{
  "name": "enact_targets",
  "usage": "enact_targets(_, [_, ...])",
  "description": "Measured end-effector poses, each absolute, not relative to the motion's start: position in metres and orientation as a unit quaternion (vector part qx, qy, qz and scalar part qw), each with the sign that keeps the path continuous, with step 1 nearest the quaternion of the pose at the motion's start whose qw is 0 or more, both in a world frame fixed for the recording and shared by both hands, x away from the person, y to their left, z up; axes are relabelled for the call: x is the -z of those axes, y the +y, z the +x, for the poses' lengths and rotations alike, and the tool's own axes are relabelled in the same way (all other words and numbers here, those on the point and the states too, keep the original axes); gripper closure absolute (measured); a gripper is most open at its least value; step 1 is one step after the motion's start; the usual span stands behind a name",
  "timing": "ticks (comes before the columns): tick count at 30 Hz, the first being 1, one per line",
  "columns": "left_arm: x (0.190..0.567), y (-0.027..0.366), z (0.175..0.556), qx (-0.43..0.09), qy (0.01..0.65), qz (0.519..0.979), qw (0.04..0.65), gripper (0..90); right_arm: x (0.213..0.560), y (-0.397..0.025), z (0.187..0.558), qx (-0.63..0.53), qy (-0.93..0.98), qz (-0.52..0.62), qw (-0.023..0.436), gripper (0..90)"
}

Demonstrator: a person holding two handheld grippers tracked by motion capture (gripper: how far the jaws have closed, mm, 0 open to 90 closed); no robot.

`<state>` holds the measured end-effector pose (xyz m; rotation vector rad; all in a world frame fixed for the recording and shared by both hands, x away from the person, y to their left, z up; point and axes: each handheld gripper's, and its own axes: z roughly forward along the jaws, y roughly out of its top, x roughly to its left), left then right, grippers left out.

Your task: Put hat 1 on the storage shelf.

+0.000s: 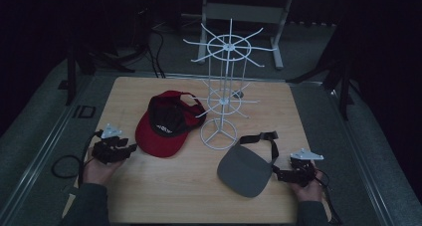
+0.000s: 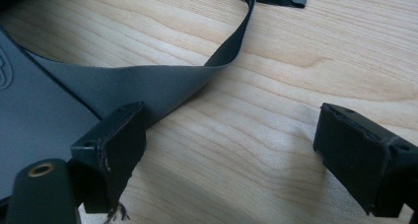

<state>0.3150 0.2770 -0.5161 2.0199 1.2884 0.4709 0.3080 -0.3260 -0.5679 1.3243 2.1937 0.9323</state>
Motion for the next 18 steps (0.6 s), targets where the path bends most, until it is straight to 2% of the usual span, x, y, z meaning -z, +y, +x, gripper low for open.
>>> enact_targets(11, [0.517,0.272,0.351,-0.162,0.502,0.789,0.316,61.5,0.568,-0.326,0.308,-0.335,0.787,0.475,0.206,12.5])
enact_targets(18, [0.514,0.267,0.356,-0.142,0.5,0.796,0.309,68.7,0.568,-0.326,0.308,-0.335,0.787,0.475,0.206,12.5])
